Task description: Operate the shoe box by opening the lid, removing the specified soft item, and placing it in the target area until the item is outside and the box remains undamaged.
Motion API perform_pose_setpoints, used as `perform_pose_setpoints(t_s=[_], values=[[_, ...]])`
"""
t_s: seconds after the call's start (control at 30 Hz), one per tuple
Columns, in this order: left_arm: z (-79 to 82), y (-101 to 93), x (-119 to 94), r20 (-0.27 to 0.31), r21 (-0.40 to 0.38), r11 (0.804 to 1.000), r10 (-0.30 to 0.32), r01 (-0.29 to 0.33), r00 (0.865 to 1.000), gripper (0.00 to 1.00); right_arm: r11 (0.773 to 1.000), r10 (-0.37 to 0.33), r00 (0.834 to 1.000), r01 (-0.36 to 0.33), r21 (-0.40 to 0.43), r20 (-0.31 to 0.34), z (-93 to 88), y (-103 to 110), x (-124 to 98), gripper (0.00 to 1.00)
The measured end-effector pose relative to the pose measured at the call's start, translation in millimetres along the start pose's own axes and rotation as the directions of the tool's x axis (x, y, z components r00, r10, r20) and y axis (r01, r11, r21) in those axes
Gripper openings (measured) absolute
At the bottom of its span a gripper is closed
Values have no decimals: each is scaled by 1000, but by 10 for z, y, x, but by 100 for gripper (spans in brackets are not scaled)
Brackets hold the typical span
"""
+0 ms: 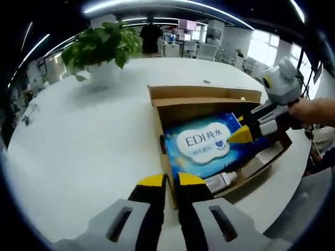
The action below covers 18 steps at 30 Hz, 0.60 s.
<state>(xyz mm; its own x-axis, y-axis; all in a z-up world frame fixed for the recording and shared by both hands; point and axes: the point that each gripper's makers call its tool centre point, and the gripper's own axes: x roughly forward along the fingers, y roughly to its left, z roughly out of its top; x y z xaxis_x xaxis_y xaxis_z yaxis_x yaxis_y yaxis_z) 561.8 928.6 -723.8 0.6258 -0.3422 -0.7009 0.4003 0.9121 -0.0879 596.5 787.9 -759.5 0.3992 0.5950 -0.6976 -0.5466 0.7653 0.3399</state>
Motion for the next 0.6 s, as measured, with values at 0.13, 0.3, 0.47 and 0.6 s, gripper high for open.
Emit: perform_pose_setpoints(t_s=[0.13, 0.3, 0.47, 0.6], values=[[1, 0, -2, 0, 1, 1000, 2, -2, 1000, 4, 999, 10, 1000, -10, 31, 6, -6, 4, -30, 22], [0, 11, 3, 1, 0, 1000, 3, -3, 1000, 4, 996, 23, 1000, -24, 84, 11, -11, -25, -43, 18], [1, 21, 12, 0, -2, 1000, 3, -3, 1000, 4, 991, 26, 999, -29, 131, 21, -3, -40, -78, 13], [0, 34, 18, -1, 0, 1000, 5, -5, 1000, 4, 994, -52, 999, 52, 97, 4, -35, -172, -126, 2]])
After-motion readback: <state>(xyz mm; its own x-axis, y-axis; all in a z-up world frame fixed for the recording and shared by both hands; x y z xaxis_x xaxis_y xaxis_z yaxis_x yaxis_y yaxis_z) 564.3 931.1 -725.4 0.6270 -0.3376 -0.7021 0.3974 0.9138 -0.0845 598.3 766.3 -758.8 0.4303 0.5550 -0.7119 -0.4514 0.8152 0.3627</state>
